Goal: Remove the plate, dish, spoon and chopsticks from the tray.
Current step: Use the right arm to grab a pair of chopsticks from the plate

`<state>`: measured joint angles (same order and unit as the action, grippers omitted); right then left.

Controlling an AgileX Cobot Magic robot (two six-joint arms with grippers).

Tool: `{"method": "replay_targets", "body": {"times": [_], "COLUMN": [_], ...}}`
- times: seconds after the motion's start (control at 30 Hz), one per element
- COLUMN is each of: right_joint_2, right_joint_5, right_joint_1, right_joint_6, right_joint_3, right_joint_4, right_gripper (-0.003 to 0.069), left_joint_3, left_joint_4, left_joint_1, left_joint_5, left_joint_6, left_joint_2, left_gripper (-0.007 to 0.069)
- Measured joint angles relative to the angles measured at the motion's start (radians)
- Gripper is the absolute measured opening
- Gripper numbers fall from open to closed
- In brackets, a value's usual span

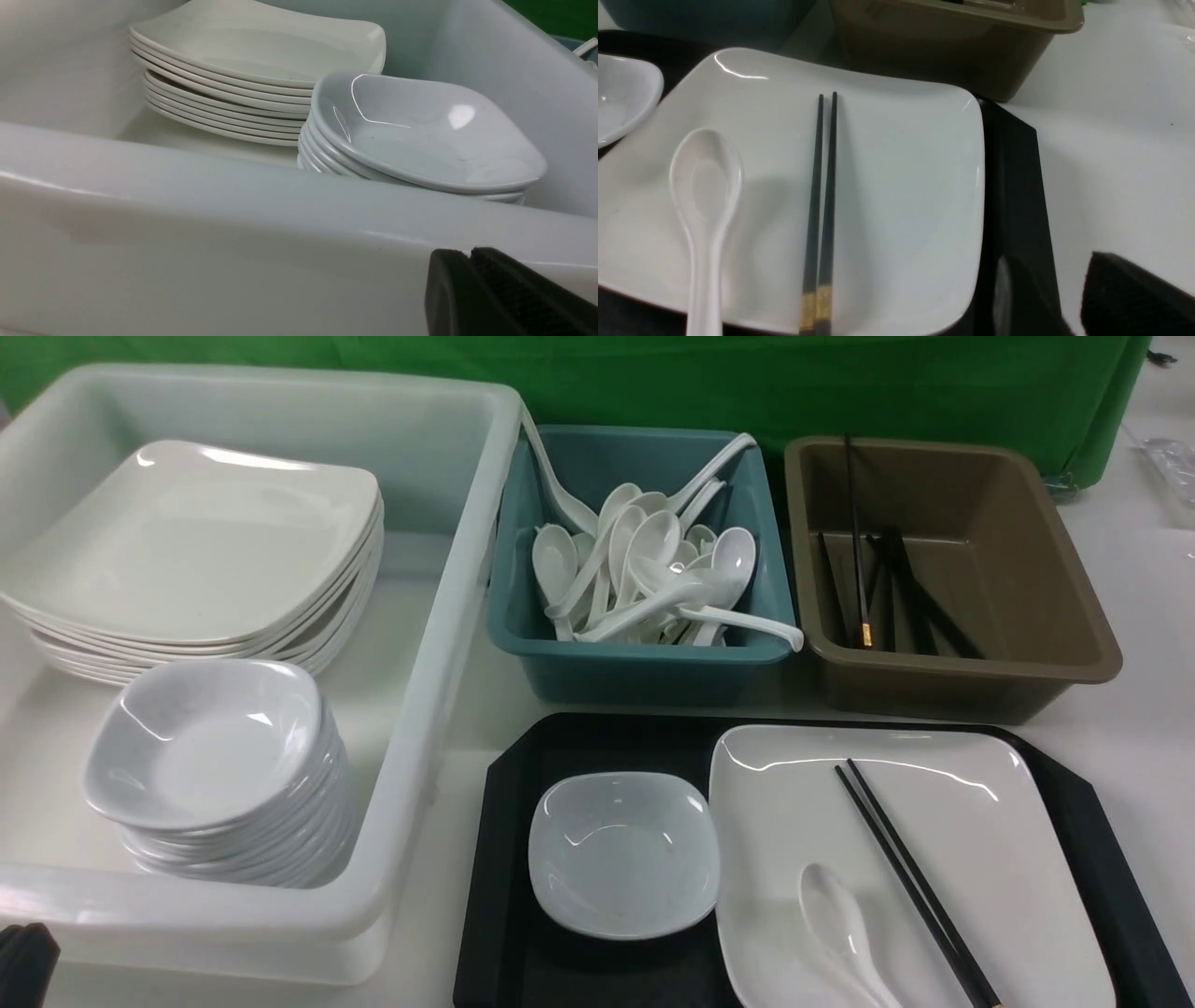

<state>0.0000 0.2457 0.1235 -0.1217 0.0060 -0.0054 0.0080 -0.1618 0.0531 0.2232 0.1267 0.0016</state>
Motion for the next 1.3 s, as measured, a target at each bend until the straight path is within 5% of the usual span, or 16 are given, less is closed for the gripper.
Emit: {"method": "replay_targets", "body": {"times": [0.2,0.5,0.67,0.87,0.97,1.3], "right_joint_2": [0.0,0.0,0.0,0.0,0.0,0.0], "right_joint_5": [0.0,0.0,0.0,0.0,0.0,0.0], "right_joint_1": [0.0,0.0,0.0,0.0,0.0,0.0], "right_joint_6": [0.0,0.0,0.0,0.0,0.0,0.0], "right_joint_3": [0.0,0.0,0.0,0.0,0.0,0.0], "right_joint_4": [0.0,0.0,0.0,0.0,0.0,0.0], "right_gripper": [0.0242,0.0242,0.0242,0.0242,0.0242,0.0242], "left_joint_3": [0.0,0.0,-0.092,-0.434,-0.533,-0.589], "left_joint_4": [-0.007,-0.347,-0.311,-0.223,-0.222,-0.231], "left_joint_1": [0.0,0.0,0.0,-0.002,-0.047,-0.439], "left_joint_5": [-0.028,-0.343,-0.176,0.258,0.351,0.194], "left_joint_6": [-0.006,-0.276,-0.288,-0.001,0.088,0.179], "left_joint_2": [0.0,0.0,0.003,0.29,0.45,0.764], "left_gripper": [0.0017,0.0017,0.0017,0.0017,0.0017,0.0017]}}
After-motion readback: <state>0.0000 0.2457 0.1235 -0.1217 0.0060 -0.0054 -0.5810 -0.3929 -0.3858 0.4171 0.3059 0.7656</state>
